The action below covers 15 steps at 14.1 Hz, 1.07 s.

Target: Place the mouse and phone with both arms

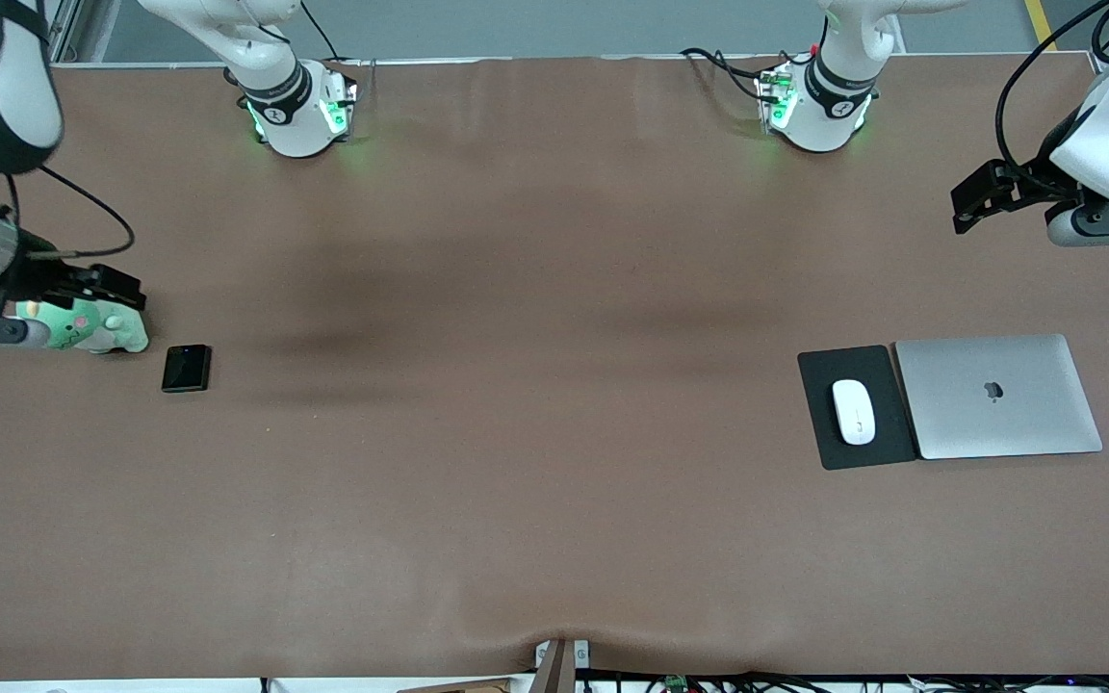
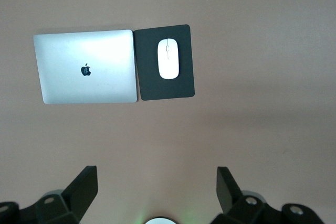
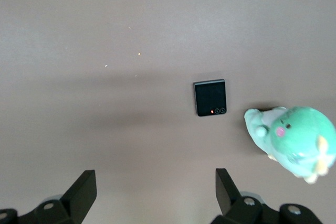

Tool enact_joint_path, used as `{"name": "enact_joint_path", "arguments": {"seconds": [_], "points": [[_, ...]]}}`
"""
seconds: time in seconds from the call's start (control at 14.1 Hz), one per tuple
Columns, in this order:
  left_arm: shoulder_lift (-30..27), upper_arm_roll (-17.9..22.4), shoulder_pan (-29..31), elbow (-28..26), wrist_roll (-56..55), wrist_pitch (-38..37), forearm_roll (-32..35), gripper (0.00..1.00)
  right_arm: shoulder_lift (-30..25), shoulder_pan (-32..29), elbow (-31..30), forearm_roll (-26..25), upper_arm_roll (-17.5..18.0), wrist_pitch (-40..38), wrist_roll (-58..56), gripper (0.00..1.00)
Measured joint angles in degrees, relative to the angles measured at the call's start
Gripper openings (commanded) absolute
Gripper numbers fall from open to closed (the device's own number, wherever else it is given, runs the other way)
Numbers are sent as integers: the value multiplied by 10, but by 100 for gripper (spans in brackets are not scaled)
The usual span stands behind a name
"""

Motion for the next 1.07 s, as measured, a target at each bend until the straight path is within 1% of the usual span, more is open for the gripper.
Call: {"name": "enact_joint_path", "arguments": {"seconds": [0.21, 0.36, 0.5, 0.71, 1.07], "points": [[-2, 0, 0, 0, 0, 0, 0, 100, 0, 1, 58, 0, 0, -64, 0, 100], [-4, 0, 0, 2, 1, 0, 0, 100, -1, 8, 88, 0, -1, -109, 1, 100], [-4, 0, 0, 6, 5, 0, 0, 100, -15, 17, 109, 0, -5, -134, 12, 100], [-4, 0, 0, 10, 6, 0, 0, 100, -49, 23, 113, 1, -9, -159, 43, 100], [-4, 0, 0, 13, 6, 0, 0, 100, -52, 23, 110, 8, -21, -162, 61, 100]]}}
